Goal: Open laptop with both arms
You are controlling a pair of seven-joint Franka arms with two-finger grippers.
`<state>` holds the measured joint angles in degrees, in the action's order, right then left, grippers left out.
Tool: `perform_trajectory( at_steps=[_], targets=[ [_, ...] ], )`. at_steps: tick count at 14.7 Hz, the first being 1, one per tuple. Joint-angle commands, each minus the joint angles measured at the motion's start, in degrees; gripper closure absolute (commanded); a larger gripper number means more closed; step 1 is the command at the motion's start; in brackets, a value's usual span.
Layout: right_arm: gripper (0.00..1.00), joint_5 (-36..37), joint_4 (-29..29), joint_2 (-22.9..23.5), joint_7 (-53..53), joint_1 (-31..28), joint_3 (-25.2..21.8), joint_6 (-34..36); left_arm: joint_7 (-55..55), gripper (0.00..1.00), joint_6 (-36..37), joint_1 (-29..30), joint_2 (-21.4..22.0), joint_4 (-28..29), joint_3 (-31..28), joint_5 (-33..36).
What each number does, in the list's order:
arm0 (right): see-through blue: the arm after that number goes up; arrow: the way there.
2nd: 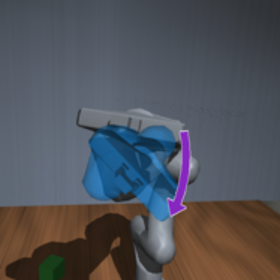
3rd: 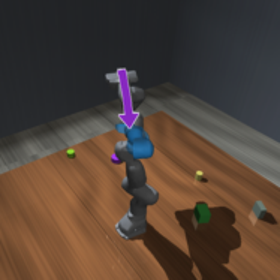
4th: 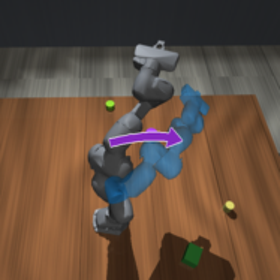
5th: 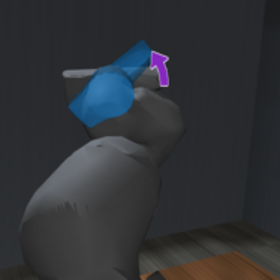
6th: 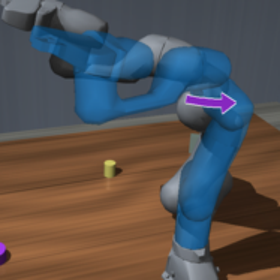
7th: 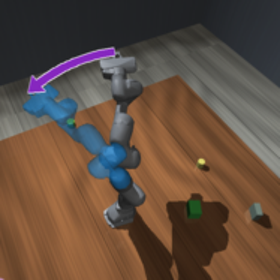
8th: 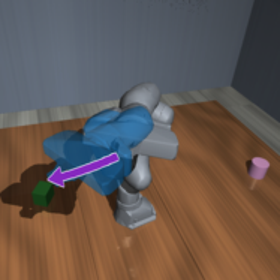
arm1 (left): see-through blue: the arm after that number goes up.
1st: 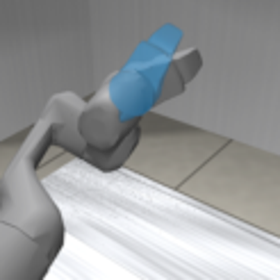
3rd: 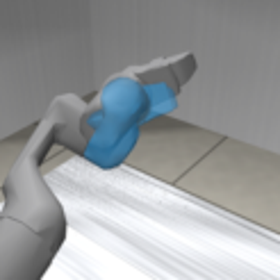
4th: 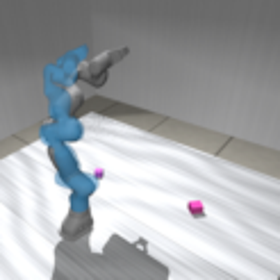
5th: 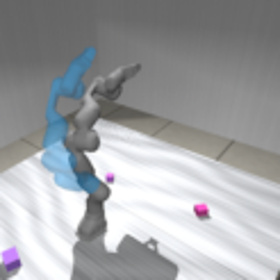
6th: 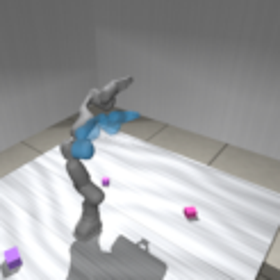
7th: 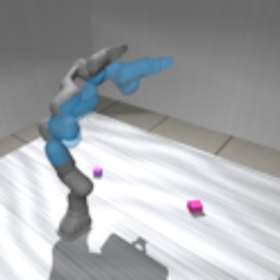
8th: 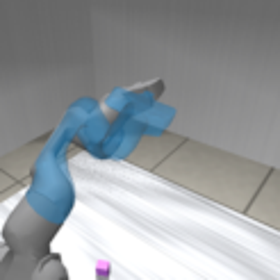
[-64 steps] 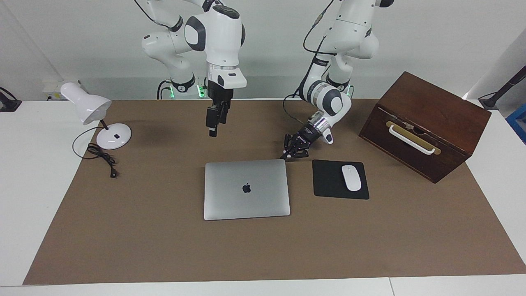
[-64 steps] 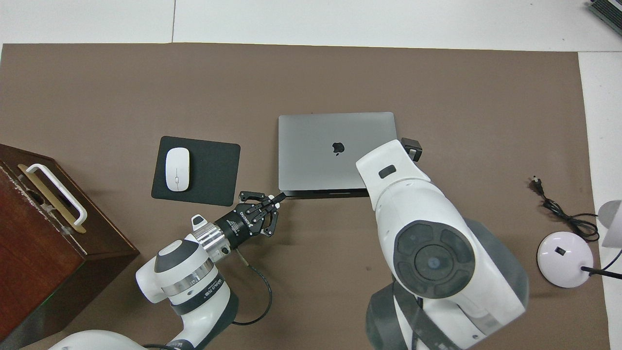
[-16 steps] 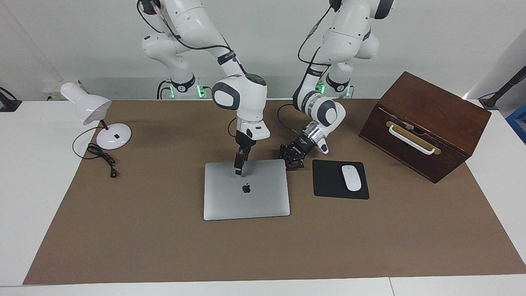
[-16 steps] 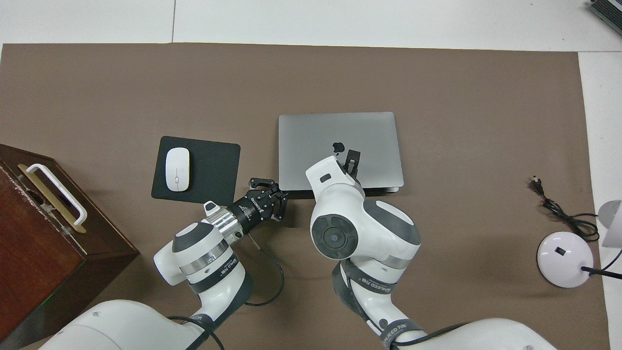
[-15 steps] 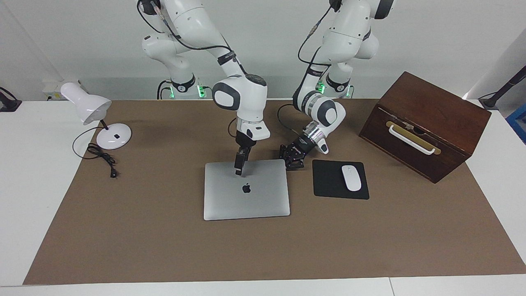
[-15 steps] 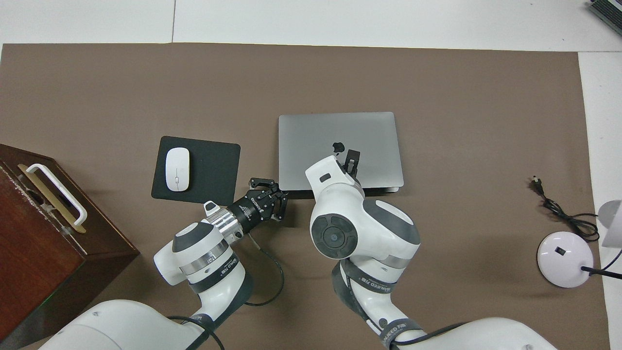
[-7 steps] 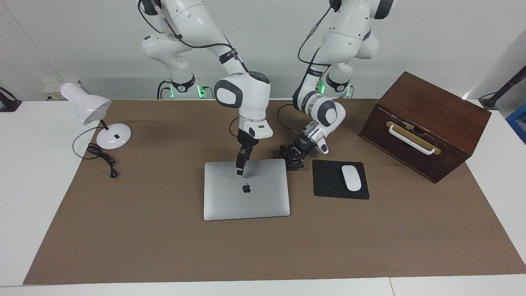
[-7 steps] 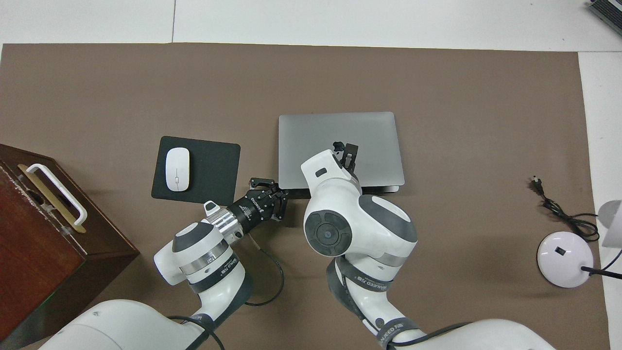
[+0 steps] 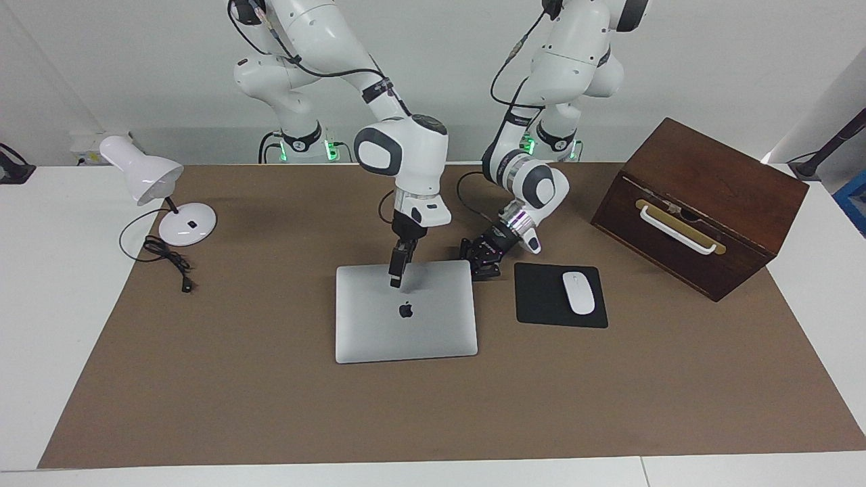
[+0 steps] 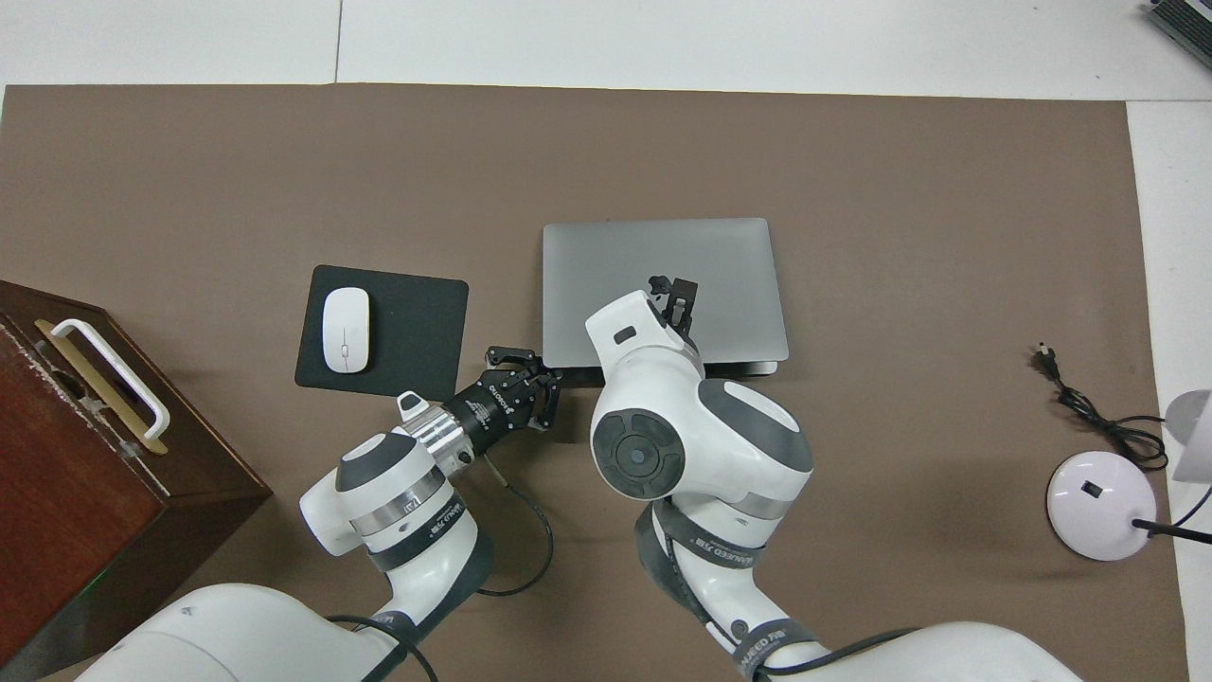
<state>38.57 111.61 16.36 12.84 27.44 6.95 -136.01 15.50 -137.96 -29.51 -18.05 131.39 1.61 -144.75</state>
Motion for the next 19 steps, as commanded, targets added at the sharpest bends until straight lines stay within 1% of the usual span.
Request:
perform_trajectory(
  at_steps=[1, 6, 17, 19],
  targets=[
    [0.00, 2.03, -2.27, 0.69, -0.98, -0.20, -0.09, 0.13, -3.19, 1.00, -0.64, -0.11, -5.59, -1.49, 0.06, -2.82],
    [0.00, 3.09, -4.29, 0.78, -0.80, -0.99, -0.09, 0.21, -3.19, 1.00, -0.64, -0.11, -5.68, -1.49, -0.02, -2.82],
    [0.00, 3.35, -5.26, 0.78, -0.80, -1.08, -0.18, 0.39, -3.19, 1.00, -0.29, -0.11, -5.68, -1.40, -0.02, -2.82],
    [0.00, 4.92, -5.52, 0.78, -0.80, -1.08, -0.09, 0.39, -3.28, 1.00, -0.29, -0.11, -5.68, -1.49, -0.02, -2.82]
  ],
)
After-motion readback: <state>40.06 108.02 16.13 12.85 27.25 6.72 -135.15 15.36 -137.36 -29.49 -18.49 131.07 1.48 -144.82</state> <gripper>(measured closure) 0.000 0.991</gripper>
